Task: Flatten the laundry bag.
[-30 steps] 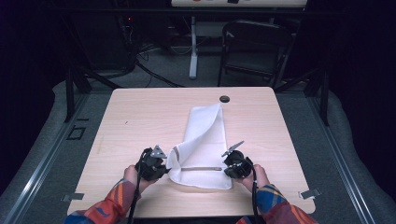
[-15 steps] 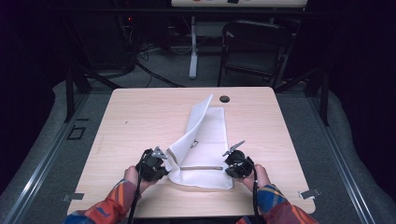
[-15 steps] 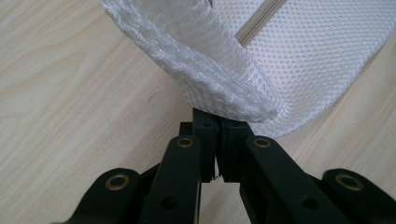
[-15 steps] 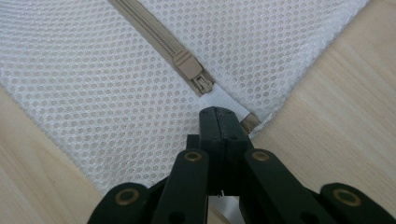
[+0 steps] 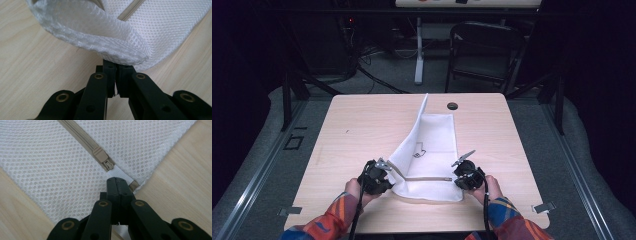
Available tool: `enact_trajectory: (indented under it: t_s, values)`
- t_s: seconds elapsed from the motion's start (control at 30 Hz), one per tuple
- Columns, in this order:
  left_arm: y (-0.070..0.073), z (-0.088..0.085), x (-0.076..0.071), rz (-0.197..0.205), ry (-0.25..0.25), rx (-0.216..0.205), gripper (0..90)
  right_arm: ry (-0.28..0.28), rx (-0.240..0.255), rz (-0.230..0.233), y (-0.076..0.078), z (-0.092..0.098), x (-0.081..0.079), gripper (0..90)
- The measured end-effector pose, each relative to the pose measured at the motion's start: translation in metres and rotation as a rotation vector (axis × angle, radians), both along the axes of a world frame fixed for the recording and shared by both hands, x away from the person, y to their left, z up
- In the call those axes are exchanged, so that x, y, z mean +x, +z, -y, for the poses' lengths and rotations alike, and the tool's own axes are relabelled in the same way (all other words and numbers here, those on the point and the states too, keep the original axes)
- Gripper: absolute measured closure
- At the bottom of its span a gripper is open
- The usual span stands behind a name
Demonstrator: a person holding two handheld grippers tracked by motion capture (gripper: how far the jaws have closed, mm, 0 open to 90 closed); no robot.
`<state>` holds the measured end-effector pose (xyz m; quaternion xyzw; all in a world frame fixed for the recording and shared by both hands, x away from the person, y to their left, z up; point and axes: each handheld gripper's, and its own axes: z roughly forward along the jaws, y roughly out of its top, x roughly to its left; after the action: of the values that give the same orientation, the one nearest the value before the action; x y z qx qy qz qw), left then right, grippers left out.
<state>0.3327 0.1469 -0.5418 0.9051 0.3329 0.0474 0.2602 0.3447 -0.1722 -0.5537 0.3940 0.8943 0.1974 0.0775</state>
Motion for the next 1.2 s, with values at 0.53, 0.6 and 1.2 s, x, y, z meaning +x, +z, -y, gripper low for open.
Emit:
enact_trajectory:
  t_s: [0.53, 0.6, 1.2]
  values:
    - [0.001, 0.006, -0.005, -0.04, -0.049, -0.006, 82.2, 0.013, -0.024, 0.0, 0.001, 0.01, 0.004, 90.0]
    - [0.003, 0.006, -0.007, -0.061, -0.072, -0.003, 77.1, 0.023, -0.015, -0.003, 0.001, 0.011, 0.004, 90.0]
    - [0.04, -0.001, -0.035, -0.005, -0.087, -0.127, 24.6, 0.033, 0.016, -0.009, 0.007, 0.01, 0.003, 67.4]
